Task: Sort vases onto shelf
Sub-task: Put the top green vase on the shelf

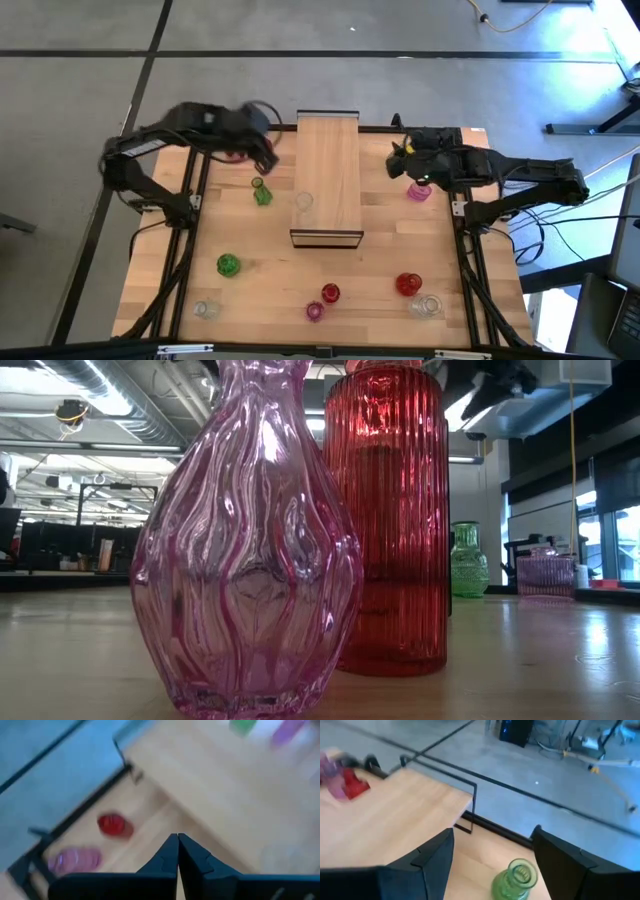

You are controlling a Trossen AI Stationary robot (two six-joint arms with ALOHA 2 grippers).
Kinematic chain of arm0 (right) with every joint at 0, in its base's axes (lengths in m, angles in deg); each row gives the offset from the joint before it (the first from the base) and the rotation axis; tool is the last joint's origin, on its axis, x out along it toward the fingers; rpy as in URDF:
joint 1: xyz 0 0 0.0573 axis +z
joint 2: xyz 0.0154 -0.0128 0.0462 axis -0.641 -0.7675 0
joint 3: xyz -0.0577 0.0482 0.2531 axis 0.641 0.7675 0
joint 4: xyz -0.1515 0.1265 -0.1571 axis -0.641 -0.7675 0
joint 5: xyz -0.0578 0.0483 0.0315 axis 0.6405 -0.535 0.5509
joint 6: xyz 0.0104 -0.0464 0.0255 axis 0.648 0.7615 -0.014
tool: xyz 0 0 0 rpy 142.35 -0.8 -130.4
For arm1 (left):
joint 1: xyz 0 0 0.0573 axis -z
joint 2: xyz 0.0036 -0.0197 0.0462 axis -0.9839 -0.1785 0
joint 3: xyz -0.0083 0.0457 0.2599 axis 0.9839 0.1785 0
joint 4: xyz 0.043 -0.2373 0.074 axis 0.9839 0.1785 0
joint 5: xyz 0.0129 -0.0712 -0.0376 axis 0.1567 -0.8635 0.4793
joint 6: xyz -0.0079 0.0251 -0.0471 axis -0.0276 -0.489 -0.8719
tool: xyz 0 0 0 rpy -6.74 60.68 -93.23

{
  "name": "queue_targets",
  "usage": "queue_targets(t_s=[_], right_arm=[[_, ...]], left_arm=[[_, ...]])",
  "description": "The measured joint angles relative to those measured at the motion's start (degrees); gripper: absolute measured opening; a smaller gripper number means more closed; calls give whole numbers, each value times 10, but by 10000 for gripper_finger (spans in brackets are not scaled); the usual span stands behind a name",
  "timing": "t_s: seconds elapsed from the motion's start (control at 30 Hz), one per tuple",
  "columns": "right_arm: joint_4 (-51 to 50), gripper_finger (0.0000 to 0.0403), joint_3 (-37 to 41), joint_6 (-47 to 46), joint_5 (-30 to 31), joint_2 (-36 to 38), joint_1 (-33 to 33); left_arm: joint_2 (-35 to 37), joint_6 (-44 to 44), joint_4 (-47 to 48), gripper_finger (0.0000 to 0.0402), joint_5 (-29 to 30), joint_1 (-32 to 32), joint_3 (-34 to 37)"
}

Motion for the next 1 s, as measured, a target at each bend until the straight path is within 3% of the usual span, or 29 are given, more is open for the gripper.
queue_targets(t_s=[0.13, 0.5, 0.77, 1.0], right_arm=[[-25, 253, 9, -91, -10, 27, -22], [17, 253, 79, -126, -239, 31, -226], [29, 253, 86, -59, -389, 23, -377], [-7, 253, 86, 4, -468, -12, -424]], left_arm=[[42, 24, -76, 9, -13, -30, 0], [105, 75, -190, 103, -144, -139, 52], [113, 76, -204, 125, -229, -210, 129], [113, 86, -241, 125, -264, -221, 161]])
